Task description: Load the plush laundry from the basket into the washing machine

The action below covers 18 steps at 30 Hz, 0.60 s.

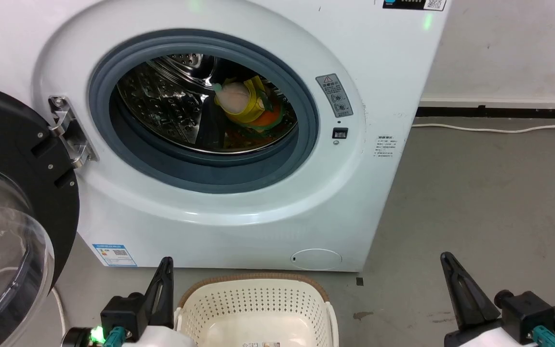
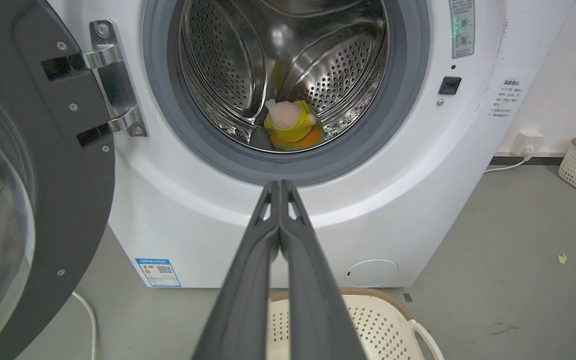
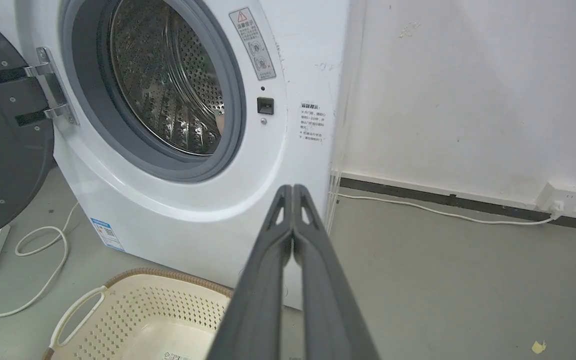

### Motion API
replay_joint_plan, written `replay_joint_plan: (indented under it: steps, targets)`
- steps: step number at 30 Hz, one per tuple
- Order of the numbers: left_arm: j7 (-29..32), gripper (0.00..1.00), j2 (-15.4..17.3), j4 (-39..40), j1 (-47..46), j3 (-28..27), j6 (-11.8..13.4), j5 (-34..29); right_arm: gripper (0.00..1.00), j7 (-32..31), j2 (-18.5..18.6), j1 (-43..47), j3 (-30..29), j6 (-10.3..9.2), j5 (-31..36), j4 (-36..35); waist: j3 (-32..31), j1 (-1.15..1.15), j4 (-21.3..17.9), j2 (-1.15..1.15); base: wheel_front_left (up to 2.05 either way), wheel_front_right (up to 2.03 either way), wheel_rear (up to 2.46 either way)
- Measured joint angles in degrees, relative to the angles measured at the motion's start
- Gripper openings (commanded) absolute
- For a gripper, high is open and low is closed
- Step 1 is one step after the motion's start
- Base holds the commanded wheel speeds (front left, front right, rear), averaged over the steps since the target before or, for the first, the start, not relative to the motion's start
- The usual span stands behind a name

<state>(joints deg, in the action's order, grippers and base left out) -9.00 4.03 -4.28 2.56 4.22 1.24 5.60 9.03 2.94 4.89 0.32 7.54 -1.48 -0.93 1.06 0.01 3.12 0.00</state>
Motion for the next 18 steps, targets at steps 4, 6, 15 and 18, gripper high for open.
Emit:
replay_joint_plan:
  steps: [4,6,15,18]
  targets:
    - [0.55,0.0,-0.03,0.16,-0.1,-0.22,-0.16,-0.48,0.0,-0.64,0.0,-0.29,0.01,0.0,0.0,0.04,-0.05,0.0,-0.16,0.0,0.0,0.0,0.0]
    - [0.92,0.0,-0.05,0.25,-0.18,-0.32,-0.16,-0.53,0.0,-0.88,0.0,-0.52,-0.01,0.0,0.01,0.08,-0.08,0.0,-0.25,0.0,0.0,0.0,0.0]
    - [1.93,0.0,-0.16,0.75,-0.27,-0.96,-0.23,-1.08,0.0,-1.91,0.0,-0.71,-0.03,0.0,0.21,0.19,-0.21,0.0,-0.63,0.0,0.0,0.0,0.0]
    - [2.26,0.0,-0.24,0.92,-0.29,-1.11,-0.24,-1.51,0.0,-2.3,0.0,-0.82,-0.03,0.0,0.44,0.21,-0.25,0.0,-0.75,0.0,0.0,0.0,0.0]
